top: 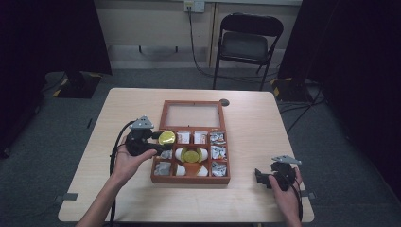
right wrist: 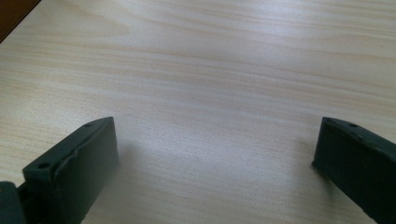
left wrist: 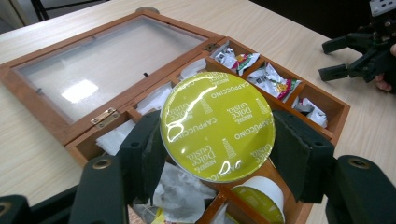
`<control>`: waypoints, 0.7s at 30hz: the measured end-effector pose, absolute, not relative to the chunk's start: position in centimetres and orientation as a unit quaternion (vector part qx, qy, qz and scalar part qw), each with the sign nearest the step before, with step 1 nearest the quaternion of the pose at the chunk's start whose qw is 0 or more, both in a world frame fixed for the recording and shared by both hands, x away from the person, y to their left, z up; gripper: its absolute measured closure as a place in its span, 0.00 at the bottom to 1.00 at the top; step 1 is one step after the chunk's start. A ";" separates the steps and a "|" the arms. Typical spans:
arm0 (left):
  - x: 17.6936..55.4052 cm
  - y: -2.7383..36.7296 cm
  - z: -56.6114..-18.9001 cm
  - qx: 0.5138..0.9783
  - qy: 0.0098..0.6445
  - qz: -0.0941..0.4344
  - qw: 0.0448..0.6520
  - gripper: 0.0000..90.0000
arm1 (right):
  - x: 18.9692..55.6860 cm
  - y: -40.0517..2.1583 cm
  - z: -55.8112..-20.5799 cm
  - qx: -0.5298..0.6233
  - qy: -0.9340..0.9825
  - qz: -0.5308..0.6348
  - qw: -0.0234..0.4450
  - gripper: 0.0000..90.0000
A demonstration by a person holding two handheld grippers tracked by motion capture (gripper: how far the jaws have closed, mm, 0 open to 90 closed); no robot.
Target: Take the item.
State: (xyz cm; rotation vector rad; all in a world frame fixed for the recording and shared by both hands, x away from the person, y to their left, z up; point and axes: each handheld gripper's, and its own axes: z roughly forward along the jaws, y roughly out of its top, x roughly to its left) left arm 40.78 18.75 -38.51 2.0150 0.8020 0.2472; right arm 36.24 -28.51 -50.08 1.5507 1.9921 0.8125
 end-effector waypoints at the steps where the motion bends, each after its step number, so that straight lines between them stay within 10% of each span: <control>1: 40.8 18.9 -38.5 0.818 0.327 0.101 0.463 0.42 | 36.2 -28.5 -50.1 0.568 0.729 0.297 0.243 0.00; 21: 40.7 22.2 -38.1 0.805 0.350 0.115 0.465 0.42 | 36.3 -28.5 -50.1 0.567 0.729 0.297 0.242 0.00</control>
